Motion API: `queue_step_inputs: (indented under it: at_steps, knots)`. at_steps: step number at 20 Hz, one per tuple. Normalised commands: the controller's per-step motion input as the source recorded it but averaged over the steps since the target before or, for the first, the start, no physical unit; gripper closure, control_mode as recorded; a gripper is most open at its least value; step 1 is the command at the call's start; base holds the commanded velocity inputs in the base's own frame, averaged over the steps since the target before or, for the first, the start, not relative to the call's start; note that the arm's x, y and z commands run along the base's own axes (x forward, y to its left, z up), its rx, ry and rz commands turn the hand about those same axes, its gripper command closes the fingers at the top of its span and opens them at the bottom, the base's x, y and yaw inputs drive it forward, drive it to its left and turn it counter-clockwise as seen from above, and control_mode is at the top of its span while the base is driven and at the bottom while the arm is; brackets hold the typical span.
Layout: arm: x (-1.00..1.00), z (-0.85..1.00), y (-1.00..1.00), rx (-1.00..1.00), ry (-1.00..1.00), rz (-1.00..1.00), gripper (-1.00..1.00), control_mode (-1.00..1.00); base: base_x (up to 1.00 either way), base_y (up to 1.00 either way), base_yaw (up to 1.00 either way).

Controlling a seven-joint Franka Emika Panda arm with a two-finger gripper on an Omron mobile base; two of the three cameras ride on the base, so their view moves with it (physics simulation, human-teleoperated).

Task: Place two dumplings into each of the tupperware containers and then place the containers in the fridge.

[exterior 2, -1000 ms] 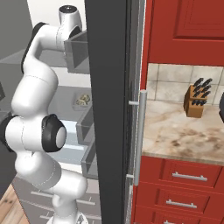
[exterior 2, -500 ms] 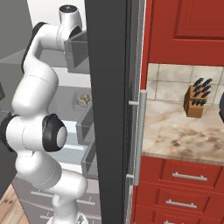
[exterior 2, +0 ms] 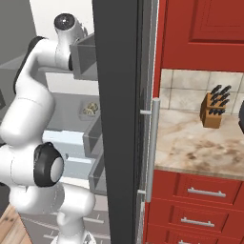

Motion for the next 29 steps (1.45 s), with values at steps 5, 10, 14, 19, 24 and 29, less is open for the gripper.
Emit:
queue_step_inputs:
  at_steps: [5,10,14,19,24,29]
  knots:
    - [-0.94,0.4,0.0,0.0,-0.25,-0.02,-1.0,-1.0,0.0,0.0,0.0]
    - [-1.0,0.18,0.0,0.0,-0.04,-0.07,-1.0,-1.0,0.0,0.0,0.0]
    - [-1.0,0.01,0.0,0.0,0.0,-0.04,-1.0,-1.0,0.0,0.0,0.0]
    - [-1.0,0.0,0.0,0.07,0.08,-0.01,-1.0,-1.0,0.0,0.0,0.0]
    - [-1.0,-0.07,0.02,0.11,0.21,-0.01,-1.0,-1.0,0.0,0.0,0.0]
    - [-1.0,-0.38,0.11,0.03,0.25,-0.04,-1.0,-1.0,0.0,0.0,0.0]
